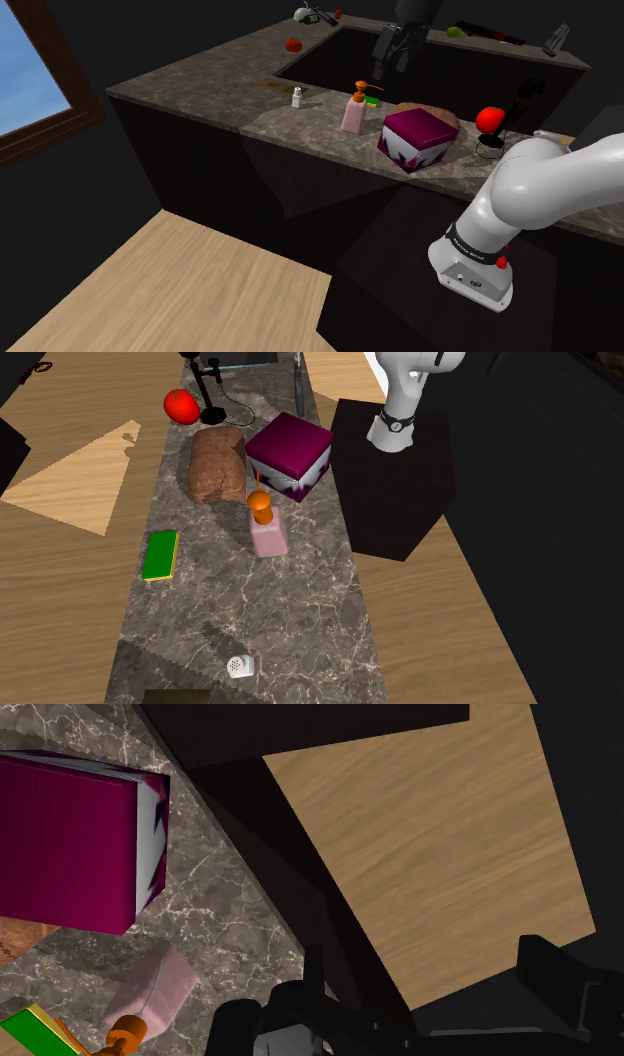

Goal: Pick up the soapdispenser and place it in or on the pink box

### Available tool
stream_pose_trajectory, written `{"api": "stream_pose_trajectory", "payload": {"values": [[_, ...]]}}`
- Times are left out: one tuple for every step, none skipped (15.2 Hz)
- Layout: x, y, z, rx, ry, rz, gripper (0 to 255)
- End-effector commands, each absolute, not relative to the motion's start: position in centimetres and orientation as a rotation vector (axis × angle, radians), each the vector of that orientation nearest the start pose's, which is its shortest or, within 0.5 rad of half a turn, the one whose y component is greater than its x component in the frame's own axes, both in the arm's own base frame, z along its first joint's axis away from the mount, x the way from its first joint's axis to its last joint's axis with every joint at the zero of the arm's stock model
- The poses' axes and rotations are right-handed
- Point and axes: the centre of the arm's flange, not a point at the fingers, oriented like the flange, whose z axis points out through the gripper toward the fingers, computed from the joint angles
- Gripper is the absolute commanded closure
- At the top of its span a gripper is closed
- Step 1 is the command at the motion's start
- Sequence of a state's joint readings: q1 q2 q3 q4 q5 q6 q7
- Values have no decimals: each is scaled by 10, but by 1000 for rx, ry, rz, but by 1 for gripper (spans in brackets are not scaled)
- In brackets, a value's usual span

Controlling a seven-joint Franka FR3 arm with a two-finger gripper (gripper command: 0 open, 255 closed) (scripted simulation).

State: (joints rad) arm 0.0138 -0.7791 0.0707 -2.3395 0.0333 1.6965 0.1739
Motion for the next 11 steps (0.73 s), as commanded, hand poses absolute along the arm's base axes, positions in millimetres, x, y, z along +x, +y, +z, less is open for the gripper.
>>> {"api": "stream_pose_trajectory", "payload": {"values": [[320, 37, 607, -3130, 170, -213, 0], [328, 29, 602, -3134, 176, -209, 0], [336, 20, 597, -3138, 183, -204, 0], [344, 11, 591, -3142, 190, -199, 0], [352, 2, 586, -3146, 196, -195, 0], [360, -6, 581, -3150, 203, -190, 0], [368, -15, 575, -3154, 210, -185, 0], [376, -24, 570, -3158, 216, -181, 0], [384, -33, 565, -3162, 223, -176, 0], [391, -43, 560, -3166, 230, -171, 0], [399, -52, 554, -3170, 237, -166, 0]]}}
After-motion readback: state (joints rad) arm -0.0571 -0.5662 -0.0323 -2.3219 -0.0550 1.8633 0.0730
